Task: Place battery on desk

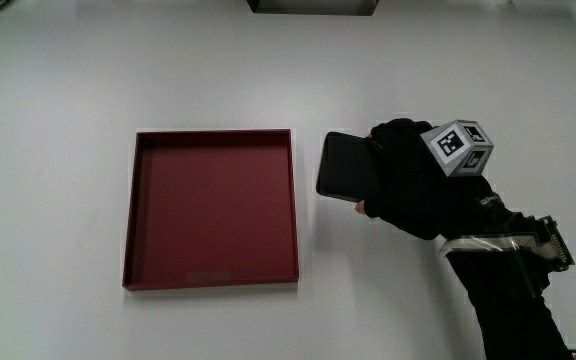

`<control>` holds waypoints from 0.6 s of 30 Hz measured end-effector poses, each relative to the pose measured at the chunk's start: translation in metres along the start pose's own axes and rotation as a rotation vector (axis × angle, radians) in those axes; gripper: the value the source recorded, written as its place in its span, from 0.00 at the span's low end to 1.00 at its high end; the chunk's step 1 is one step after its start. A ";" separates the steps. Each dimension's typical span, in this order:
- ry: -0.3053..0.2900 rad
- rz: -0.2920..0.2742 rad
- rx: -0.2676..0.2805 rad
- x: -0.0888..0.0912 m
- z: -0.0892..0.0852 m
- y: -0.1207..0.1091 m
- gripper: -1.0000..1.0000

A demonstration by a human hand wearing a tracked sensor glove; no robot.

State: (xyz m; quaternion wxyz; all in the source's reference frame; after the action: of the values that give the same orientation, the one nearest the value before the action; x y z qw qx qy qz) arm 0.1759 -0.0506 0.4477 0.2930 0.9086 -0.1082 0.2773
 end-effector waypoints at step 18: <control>-0.009 -0.156 -0.066 0.059 -0.049 0.028 0.50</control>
State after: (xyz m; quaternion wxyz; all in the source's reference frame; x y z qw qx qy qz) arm 0.1923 -0.0457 0.5274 0.3432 0.9053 -0.0475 0.2457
